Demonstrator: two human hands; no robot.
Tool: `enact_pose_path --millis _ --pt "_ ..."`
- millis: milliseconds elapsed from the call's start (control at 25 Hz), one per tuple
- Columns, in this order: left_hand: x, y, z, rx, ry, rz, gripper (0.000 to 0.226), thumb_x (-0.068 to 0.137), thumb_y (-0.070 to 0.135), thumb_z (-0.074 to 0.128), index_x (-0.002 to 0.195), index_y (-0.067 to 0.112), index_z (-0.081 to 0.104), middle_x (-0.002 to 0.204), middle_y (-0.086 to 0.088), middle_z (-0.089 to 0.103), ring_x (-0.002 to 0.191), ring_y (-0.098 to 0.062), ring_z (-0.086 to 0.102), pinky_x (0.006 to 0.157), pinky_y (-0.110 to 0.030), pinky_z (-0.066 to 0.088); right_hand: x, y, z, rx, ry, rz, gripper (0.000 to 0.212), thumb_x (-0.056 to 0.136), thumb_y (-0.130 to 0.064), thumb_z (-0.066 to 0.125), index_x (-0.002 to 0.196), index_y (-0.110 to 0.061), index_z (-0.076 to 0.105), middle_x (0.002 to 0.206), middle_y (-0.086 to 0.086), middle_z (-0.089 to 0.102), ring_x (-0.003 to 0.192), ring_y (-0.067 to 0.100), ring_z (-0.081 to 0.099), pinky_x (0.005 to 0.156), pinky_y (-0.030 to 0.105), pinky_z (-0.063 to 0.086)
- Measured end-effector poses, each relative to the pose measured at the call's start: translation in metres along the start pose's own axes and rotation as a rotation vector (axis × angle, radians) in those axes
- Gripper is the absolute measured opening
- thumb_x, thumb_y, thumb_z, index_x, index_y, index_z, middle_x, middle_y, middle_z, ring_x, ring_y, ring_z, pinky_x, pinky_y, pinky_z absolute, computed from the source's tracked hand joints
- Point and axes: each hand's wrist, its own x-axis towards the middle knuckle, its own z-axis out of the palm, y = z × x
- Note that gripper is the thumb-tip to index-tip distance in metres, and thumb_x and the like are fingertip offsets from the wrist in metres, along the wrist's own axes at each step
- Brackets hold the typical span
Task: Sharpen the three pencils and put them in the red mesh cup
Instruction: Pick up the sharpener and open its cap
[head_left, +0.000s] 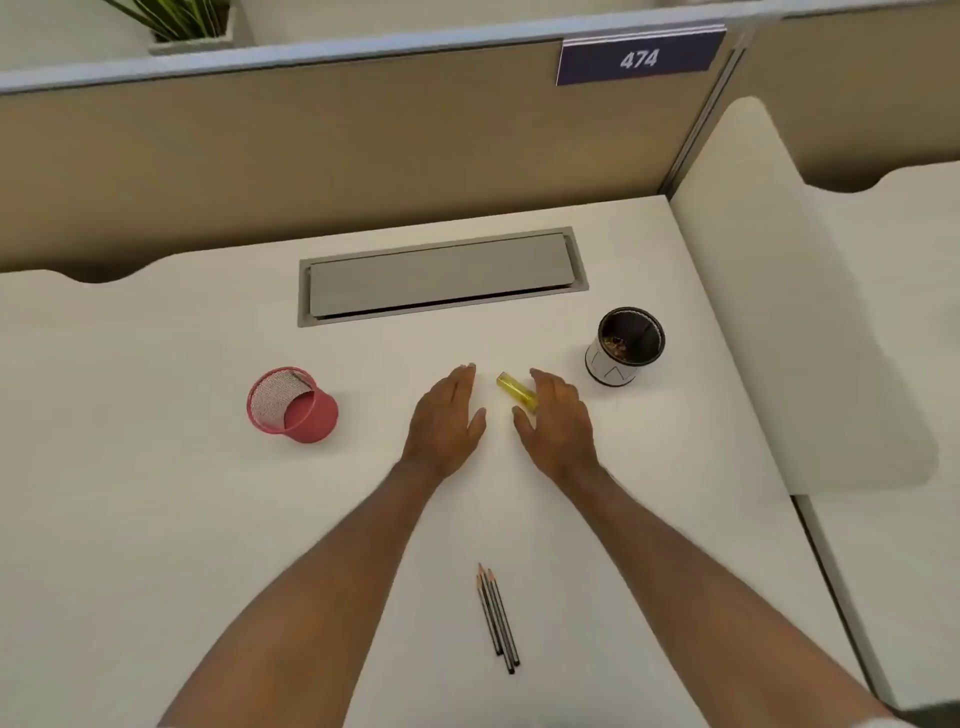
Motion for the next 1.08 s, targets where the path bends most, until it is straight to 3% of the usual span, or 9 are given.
enact_pose_path --millis 200,360,640,800,920,1080 --pt "0.011 -0.010 0.015 0.077 0.011 0.017 0.062 0.100 0.036 0.054 0.154 0.010 0.037 0.160 -0.009 0.039 0.146 -0.028 0.037 0.122 -0.040 0.027 0.009 0.012 0.013 0.048 0.095 0.000 0.043 0.092 -0.019 0.069 0.133 -0.009 0.059 0.129 0.009 0.063 0.115 0.031 0.055 0.096 0.045 0.050" --pt "0.007 -0.014 0.027 0.100 0.038 0.038 0.058 0.102 0.038 0.052 0.153 0.012 0.041 0.163 -0.009 0.035 0.150 -0.029 0.032 0.124 -0.043 0.023 0.015 0.018 0.016 0.080 0.132 0.009 0.026 0.090 -0.016 0.071 0.116 -0.011 0.064 0.115 0.007 0.063 0.101 0.026 0.053 0.085 0.040 0.050" --pt "0.010 -0.006 0.022 -0.076 0.010 -0.062 0.063 0.099 0.035 0.059 0.155 0.016 0.036 0.163 -0.005 0.034 0.150 -0.025 0.029 0.125 -0.040 0.022 0.020 0.021 0.009 0.228 0.011 0.091 0.030 0.094 -0.022 0.073 0.123 -0.017 0.066 0.116 0.001 0.062 0.107 0.020 0.052 0.090 0.034 0.050" --pt "0.006 0.005 0.003 -0.268 0.024 -0.025 0.071 0.094 0.030 0.071 0.155 0.025 0.035 0.159 0.002 0.039 0.143 -0.017 0.036 0.116 -0.031 0.032 0.014 0.014 -0.011 0.462 -0.135 0.191 0.036 0.090 -0.018 0.079 0.120 -0.022 0.060 0.110 -0.001 0.063 0.089 0.016 0.065 0.078 0.025 0.055" --pt "-0.009 0.019 -0.011 -0.283 0.011 0.075 0.052 0.093 0.029 0.073 0.142 0.027 0.054 0.146 0.005 0.055 0.132 -0.015 0.047 0.111 -0.032 0.042 0.001 0.005 -0.029 0.548 -0.188 0.225 0.029 0.085 -0.017 0.084 0.106 -0.024 0.064 0.101 -0.004 0.070 0.075 0.003 0.067 0.063 0.012 0.049" --pt "-0.042 0.031 -0.023 -0.415 -0.031 0.026 0.031 0.093 0.029 0.072 0.124 0.026 0.069 0.118 0.010 0.071 0.107 -0.010 0.062 0.095 -0.034 0.052 -0.034 -0.009 -0.055 0.717 -0.250 0.238 0.029 0.086 -0.018 0.083 0.111 -0.029 0.074 0.101 -0.010 0.077 0.088 0.007 0.073 0.071 0.018 0.055"
